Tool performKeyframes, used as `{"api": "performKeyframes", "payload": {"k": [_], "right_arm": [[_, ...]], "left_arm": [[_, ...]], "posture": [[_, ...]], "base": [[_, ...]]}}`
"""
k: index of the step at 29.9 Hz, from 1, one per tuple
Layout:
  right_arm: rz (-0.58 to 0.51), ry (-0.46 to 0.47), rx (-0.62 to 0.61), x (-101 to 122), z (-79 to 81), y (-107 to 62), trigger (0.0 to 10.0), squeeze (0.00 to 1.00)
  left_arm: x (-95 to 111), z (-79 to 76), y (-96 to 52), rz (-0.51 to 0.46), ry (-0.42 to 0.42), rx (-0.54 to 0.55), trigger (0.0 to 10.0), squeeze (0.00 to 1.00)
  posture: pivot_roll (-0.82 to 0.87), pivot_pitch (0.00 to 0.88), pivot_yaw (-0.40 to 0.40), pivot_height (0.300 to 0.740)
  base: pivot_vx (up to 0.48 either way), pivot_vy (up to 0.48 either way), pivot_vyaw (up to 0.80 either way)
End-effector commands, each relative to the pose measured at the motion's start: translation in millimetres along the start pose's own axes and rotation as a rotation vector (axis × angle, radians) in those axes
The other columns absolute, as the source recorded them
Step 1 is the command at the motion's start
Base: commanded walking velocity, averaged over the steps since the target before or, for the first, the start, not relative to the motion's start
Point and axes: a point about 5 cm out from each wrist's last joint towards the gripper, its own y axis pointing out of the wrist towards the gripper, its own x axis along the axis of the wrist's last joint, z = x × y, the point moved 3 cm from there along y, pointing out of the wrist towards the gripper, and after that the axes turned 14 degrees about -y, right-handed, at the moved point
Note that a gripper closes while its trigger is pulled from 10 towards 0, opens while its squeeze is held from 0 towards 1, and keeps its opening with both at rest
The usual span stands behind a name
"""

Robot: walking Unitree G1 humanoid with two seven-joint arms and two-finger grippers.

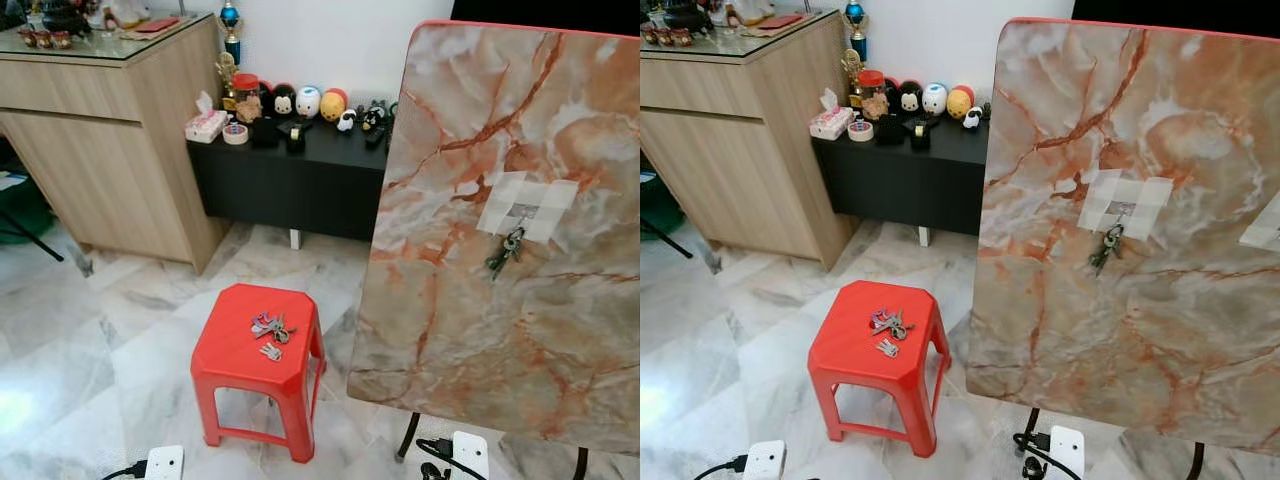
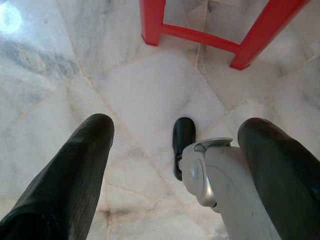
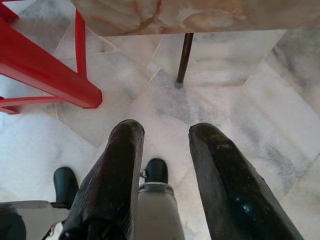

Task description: Hang keys on a hook

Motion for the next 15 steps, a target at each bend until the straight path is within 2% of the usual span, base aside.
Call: {"api": "performKeyframes", "payload": {"k": [1,9,15], "right_arm": [[0.008,0.011,-0.009,-1.5,-1.0,-0.1,10.0,0.0],[0.009,0.004,-0.007,-0.7,-0.4,0.1,10.0,0.0],[-0.018,0.012,-0.006,8.0,-1.1,1.4,10.0,0.0]], "left_arm": [[-0.9,4.6,-0.2,0.022,0.011,0.007,10.0,0.0],[-1.1,2.6,0.3,0.026,0.014,0.01,10.0,0.0],[1.4,-0.5,1.1,0.021,0.015,0.004,10.0,0.0]], "posture": [[0.13,0.0,-0.029,0.74],[0.13,0.0,-0.034,0.74],[0.12,0.0,-0.04,0.74]], "base": [[0.0,0.0,0.0],[0.0,0.0,0.0],[0.0,0.0,0.0]]}}
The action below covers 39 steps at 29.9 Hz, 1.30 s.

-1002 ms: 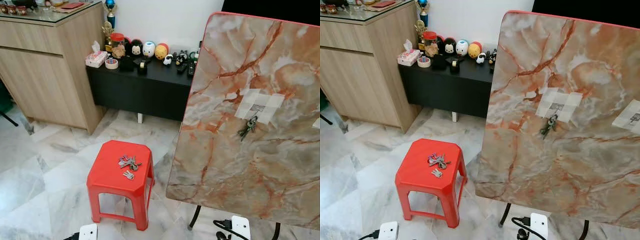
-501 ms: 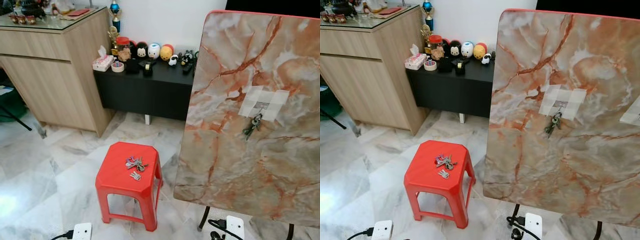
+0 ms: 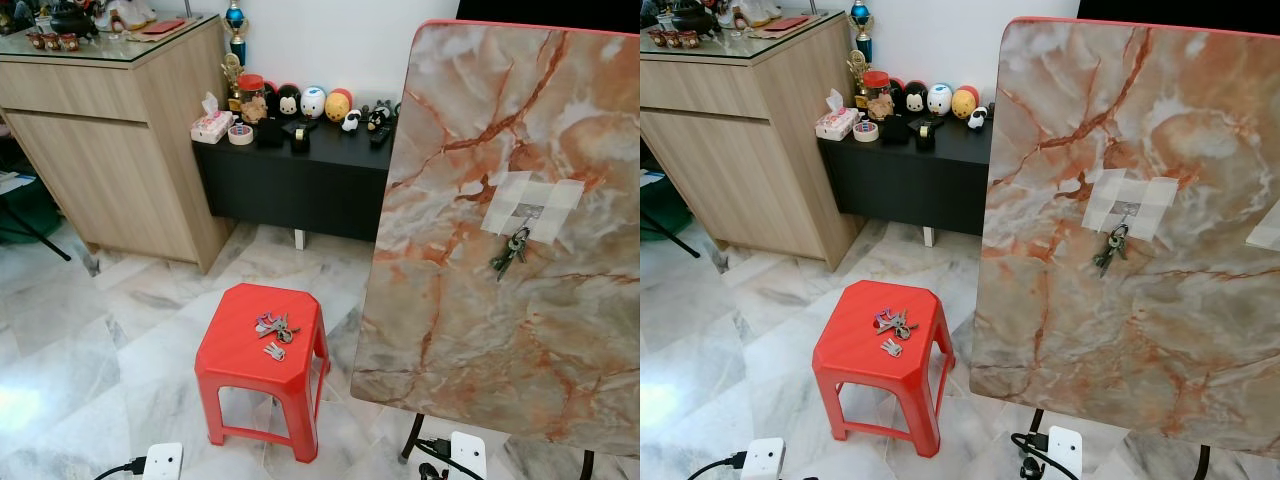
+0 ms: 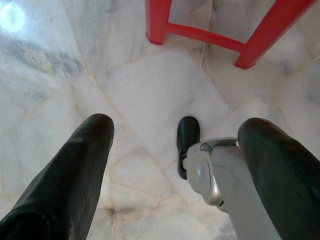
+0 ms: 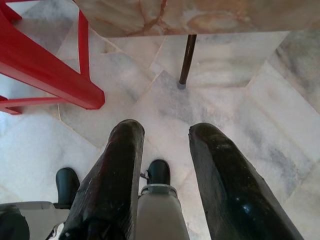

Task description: Hang keys on a hook

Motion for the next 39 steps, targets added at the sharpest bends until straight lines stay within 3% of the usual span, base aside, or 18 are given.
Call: {"api": "performKeyframes", "payload": {"k": [1,29,39], "right_arm": [[-0.012,0.009,-0.004,4.4,-2.0,0.7,10.0,0.0],[-0.018,-0.012,0.0,5.5,-5.2,0.6,10.0,0.0],[-0.017,-0.013,0.007,1.4,-0.1,-0.2,10.0,0.0]], "left_arm": [[-3.2,-2.7,0.2,0.016,0.005,-0.002,10.0,0.0],[-7.8,1.1,-1.0,0.026,0.005,0.009,10.0,0.0],[-5.7,2.6,-0.8,0.015,0.023,0.025,10.0,0.0]], "posture": [[0.12,0.0,-0.041,0.74],[0.12,0.003,-0.035,0.74],[0.12,0.0,-0.034,0.74]], "base": [[0.0,0.0,0.0],[0.0,0.0,0.0],[0.0,0.0,0.8]]}}
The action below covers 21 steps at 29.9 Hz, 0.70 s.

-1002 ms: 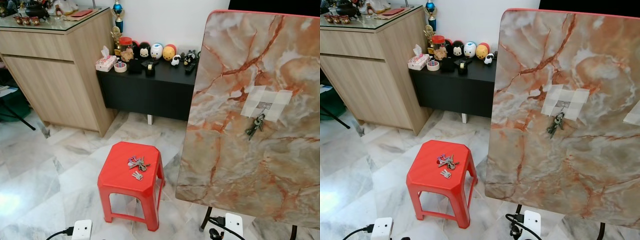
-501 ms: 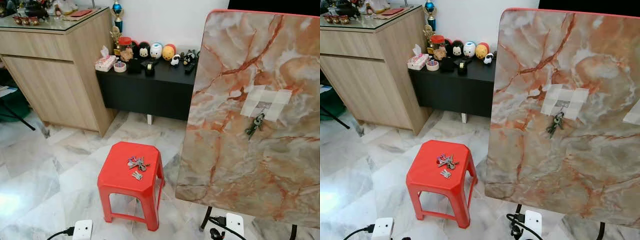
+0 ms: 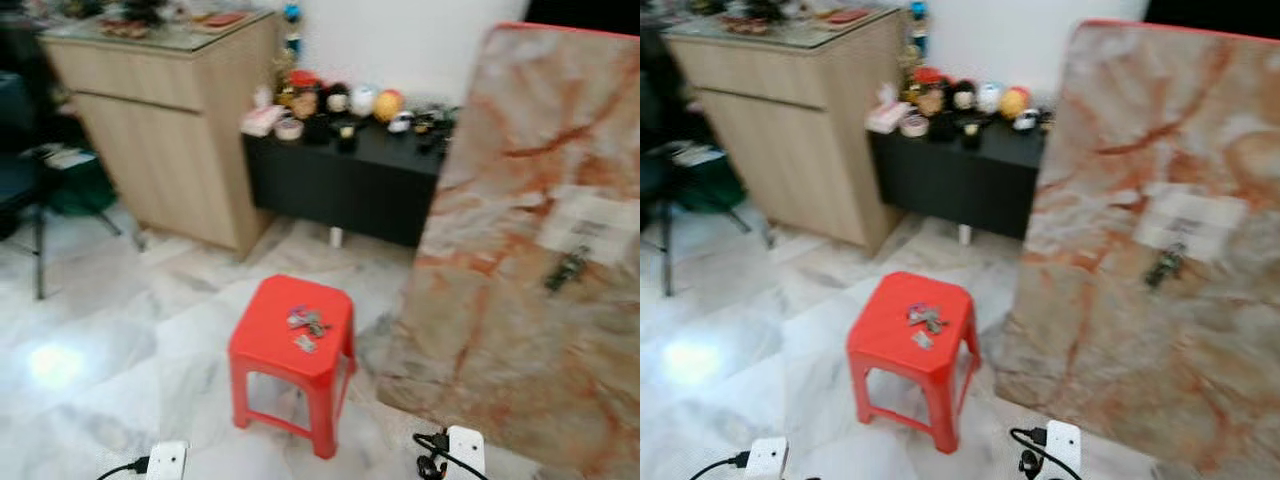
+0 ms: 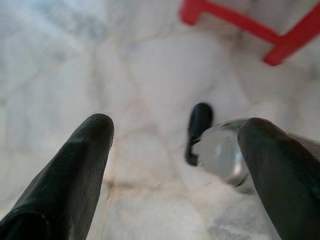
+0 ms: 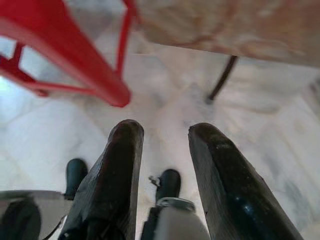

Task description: Hang keys on a hook

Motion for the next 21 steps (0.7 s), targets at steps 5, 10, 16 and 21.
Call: {"api": "performKeyframes", "payload": {"k": [5,10,16,21], "right_arm": [[0.012,0.002,-0.005,-4.8,-1.6,-1.0,10.0,0.0],[0.006,0.039,-0.016,-6.7,-2.1,-1.7,10.0,0.0],[0.003,0.035,-0.019,-4.9,-5.8,-1.5,10.0,0.0],[-0.002,0.033,-0.021,-3.0,-7.5,-1.3,10.0,0.0]], "left_arm": [[-1.7,4.7,-0.7,0.005,0.016,0.011,10.0,0.0],[-5.9,5.1,-1.2,0.021,0.029,0.011,10.0,0.0],[-8.5,3.7,-1.5,0.024,0.022,0.01,10.0,0.0],[-11.3,2.6,-1.8,0.031,0.02,0.012,10.0,0.0]], "posture": [[0.12,0.0,-0.035,0.74],[0.11,0.0,-0.037,0.74],[0.11,0.0,-0.044,0.74],[0.12,0.0,-0.045,0.74]], "base": [[0.0,0.0,0.72],[0.0,0.0,0.0],[0.0,0.0,0.0],[0.0,0.325,0.0]]}}
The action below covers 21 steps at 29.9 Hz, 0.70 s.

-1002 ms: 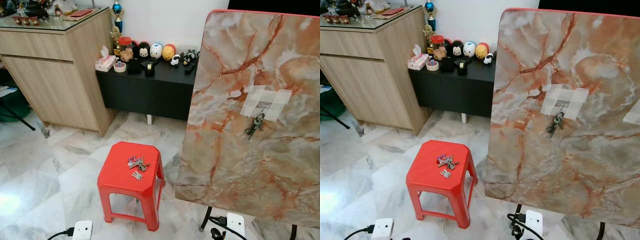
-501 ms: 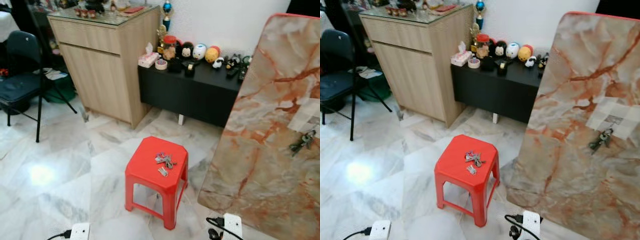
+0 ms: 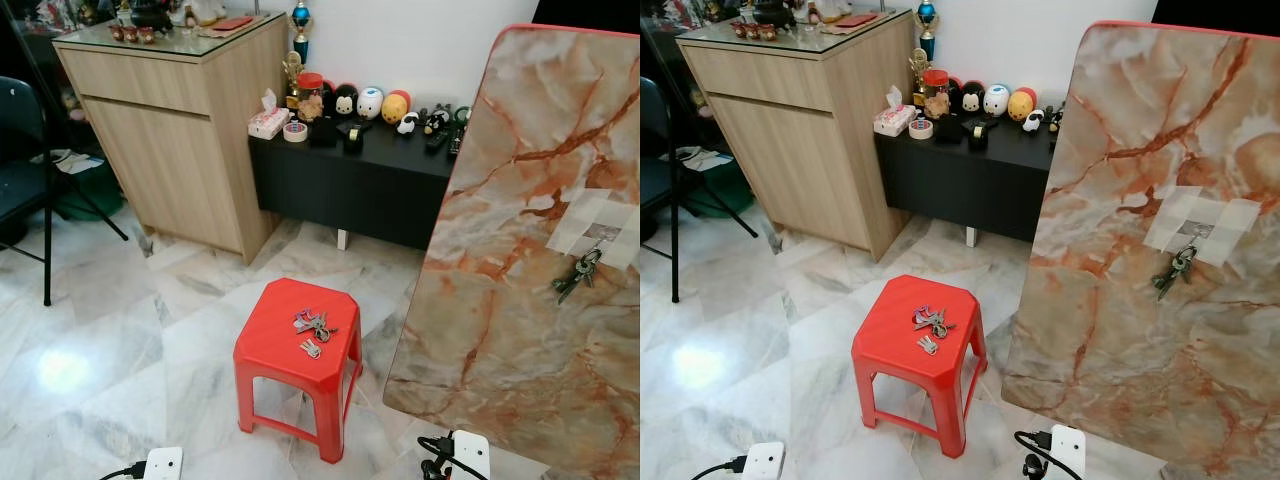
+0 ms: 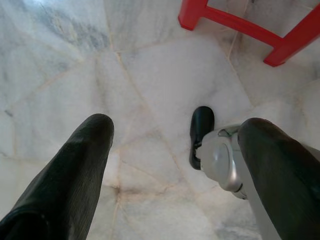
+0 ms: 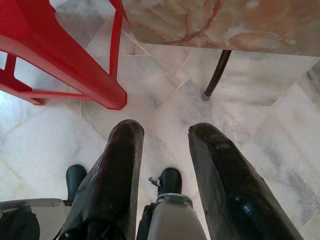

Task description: Hang keys on a hook

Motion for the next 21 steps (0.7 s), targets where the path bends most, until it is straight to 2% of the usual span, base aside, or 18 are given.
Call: {"api": "performKeyframes", "payload": {"k": [1,13,21], "right_arm": [[-0.009,0.006,0.0,2.4,0.7,0.4,10.0,0.0],[-0.031,0.011,0.009,13.6,6.0,2.9,10.0,0.0],[-0.042,-0.007,0.014,18.0,6.0,3.6,10.0,0.0]], "left_arm": [[-6.6,4.9,-1.2,0.024,0.022,0.017,10.0,0.0],[1.8,6.0,0.1,0.007,0.02,0.019,10.0,0.0],[-6.2,14.9,-2.2,0.024,0.011,0.048,10.0,0.0]], "posture": [[0.12,0.0,-0.045,0.74],[0.08,0.0,-0.036,0.74],[0.04,0.0,-0.034,0.74]], "base": [[0.0,0.379,0.0],[0.0,0.379,0.0],[0.0,0.378,0.0]]}}
